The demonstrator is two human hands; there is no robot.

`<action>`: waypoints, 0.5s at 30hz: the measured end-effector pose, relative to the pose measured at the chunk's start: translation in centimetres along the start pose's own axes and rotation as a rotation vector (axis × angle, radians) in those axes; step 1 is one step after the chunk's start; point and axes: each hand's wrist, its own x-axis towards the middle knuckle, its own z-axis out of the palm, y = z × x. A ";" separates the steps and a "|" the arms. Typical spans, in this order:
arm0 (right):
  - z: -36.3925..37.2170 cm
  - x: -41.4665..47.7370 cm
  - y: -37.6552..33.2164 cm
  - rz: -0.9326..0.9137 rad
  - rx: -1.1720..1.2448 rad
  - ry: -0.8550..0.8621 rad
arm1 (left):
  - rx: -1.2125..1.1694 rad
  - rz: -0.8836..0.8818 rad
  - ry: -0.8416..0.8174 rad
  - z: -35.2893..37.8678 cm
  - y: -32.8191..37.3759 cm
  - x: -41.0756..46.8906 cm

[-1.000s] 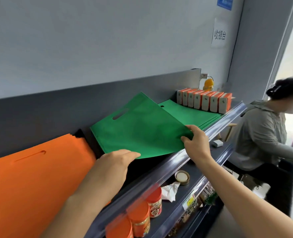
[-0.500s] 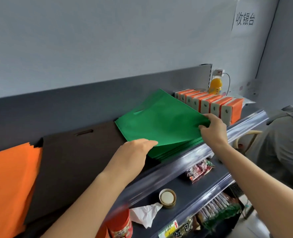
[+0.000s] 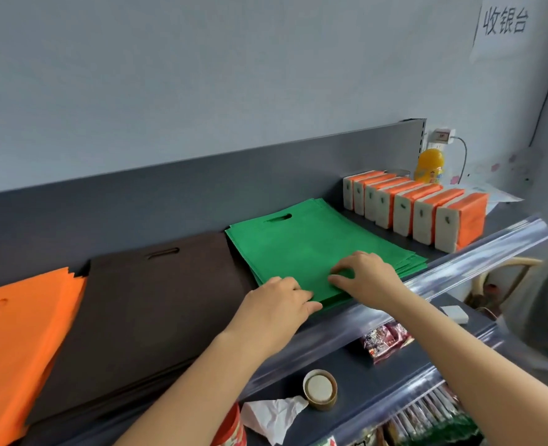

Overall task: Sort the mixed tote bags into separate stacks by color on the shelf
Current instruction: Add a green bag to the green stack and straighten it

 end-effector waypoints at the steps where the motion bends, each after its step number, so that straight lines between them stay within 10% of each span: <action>1: 0.1 0.0 0.0 0.014 -0.019 0.025 | 0.010 0.005 -0.010 0.0 -0.1 0.0; 15: 1.9 -2.0 -9.4 -0.156 0.201 0.256 | -0.122 -0.163 0.184 -3.3 -5.5 -9.1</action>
